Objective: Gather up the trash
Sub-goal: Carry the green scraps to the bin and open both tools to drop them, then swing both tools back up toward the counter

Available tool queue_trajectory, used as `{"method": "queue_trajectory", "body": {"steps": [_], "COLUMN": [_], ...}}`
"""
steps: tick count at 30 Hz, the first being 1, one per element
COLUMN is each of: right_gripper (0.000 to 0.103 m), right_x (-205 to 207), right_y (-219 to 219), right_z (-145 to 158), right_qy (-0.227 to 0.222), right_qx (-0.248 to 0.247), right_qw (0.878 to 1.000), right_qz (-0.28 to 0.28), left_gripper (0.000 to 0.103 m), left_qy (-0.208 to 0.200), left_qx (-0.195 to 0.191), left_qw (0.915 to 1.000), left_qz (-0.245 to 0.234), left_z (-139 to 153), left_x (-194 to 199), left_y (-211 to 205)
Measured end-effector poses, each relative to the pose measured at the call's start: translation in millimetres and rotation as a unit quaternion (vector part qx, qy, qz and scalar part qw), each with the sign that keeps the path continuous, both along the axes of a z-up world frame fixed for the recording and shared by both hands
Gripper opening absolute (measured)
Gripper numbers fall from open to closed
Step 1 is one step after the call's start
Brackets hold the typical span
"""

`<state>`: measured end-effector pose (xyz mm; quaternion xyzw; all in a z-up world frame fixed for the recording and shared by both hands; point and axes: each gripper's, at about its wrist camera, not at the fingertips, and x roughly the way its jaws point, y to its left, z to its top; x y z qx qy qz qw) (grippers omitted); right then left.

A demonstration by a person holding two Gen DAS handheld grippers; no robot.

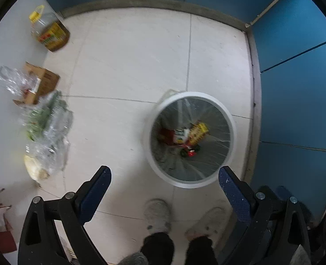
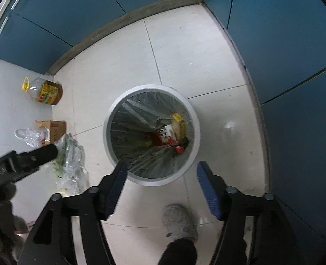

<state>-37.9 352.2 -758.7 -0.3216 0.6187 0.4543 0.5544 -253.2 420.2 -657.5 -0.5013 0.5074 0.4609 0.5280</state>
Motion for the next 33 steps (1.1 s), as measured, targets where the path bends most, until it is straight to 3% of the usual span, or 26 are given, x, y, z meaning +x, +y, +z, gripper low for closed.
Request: {"method": "queue_trajectory", "body": {"steps": [3,10,13,19,28,33], "right_gripper": [0.102,0.103,0.103,0.103,0.103,0.103], "right_x": [-4.0,-7.4,-8.5,-16.3,-14.5,2.0], "right_y": [-2.5,-17.5,-28.2,-58.3,-110.0,-140.2], "right_z": [11.4,70.9,109.6,196.2,340.6,414.7], "right_qy": [-0.035,-0.091,-0.097,-0.101,-0.084,-0.051], "right_qx": [-0.004,0.008,0.02,0.045,0.087,0.112], "right_qw": [0.999,0.995,0.994,0.992,0.99,0.992], "right_qz": [0.017,0.042,0.048,0.063,0.067,0.035], "left_gripper": [0.099,0.099,0.099,0.099,0.099,0.099], "left_qy": [0.031,0.076,0.079,0.068,0.038,0.024], "left_qx": [0.024,0.072,0.099,0.117,0.132,0.146], "left_qw": [0.9992,0.9943,0.9917,0.9904,0.9897,0.9876], "left_qz": [-0.007,-0.02,-0.023,-0.026,-0.042,-0.053], "left_z": [15.7,77.9,114.1,188.4,311.4,371.9], "left_x": [-3.8,-9.2,-9.4,-6.3,1.5,20.7], "left_y": [-7.0,-38.9,-53.6,-88.1,-137.5,-151.7]}}
